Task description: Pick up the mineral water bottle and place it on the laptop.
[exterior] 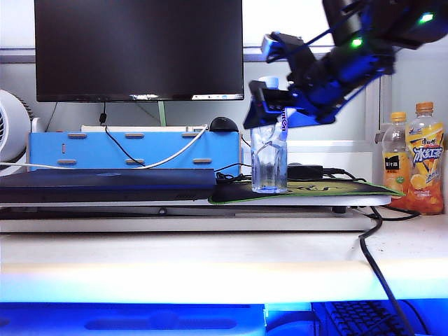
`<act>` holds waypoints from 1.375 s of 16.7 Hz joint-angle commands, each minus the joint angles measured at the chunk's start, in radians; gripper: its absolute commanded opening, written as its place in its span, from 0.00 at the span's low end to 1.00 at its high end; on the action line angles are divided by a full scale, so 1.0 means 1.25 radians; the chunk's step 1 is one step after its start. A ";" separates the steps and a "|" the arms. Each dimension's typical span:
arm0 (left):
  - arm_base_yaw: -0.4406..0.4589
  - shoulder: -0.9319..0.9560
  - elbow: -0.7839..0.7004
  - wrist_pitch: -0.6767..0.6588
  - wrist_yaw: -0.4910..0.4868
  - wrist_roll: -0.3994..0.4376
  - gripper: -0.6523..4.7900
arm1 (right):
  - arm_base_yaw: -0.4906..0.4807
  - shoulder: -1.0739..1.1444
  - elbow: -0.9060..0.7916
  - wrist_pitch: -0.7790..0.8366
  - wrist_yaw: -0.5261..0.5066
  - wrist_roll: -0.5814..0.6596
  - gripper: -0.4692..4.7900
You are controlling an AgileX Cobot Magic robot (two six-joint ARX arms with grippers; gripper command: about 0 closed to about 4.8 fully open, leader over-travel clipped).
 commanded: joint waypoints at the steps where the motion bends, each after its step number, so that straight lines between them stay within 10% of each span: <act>1: 0.000 -0.002 0.000 0.001 0.002 0.001 0.12 | 0.002 0.020 0.011 0.022 0.023 -0.003 1.00; 9: 0.000 -0.002 0.000 0.001 0.002 0.001 0.12 | 0.005 0.073 0.022 0.025 0.023 -0.003 1.00; 11: 0.000 -0.002 0.000 0.001 0.002 0.001 0.12 | 0.005 0.073 0.022 0.042 0.022 -0.004 0.09; 23: 0.000 -0.002 0.000 0.001 0.002 0.001 0.12 | 0.018 0.074 0.090 0.123 -0.056 0.035 0.08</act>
